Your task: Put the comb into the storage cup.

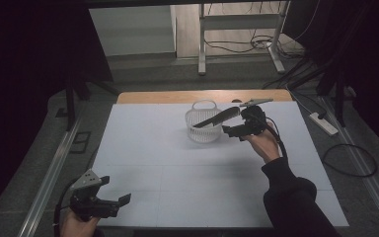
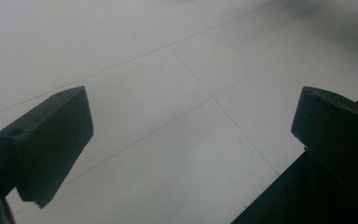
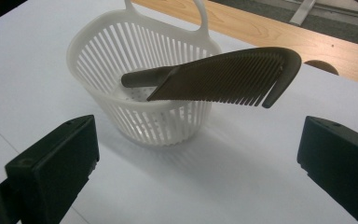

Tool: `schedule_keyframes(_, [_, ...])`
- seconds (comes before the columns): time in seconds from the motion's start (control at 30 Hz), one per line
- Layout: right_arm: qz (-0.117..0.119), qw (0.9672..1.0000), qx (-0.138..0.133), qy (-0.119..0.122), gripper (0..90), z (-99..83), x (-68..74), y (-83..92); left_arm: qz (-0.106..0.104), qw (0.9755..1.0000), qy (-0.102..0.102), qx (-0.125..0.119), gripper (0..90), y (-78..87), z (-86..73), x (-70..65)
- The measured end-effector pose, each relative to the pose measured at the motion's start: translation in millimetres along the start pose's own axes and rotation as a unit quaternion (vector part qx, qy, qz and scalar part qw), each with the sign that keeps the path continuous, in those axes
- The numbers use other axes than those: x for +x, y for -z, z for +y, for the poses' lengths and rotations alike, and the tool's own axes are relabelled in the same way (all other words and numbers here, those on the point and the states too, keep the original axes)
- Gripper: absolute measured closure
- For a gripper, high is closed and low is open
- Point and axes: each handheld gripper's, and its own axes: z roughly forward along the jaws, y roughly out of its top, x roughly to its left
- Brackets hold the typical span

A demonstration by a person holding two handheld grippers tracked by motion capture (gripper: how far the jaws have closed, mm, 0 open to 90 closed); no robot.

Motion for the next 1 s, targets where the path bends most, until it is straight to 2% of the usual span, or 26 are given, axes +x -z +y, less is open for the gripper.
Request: schedule_keyframes(1.0, [0.017,0.9997,0.017,0.005,0.0,-17.1,6.8,22.6,0.01,0.9999,0.005,0.008,0.0,-1.6,1.2,0.0])
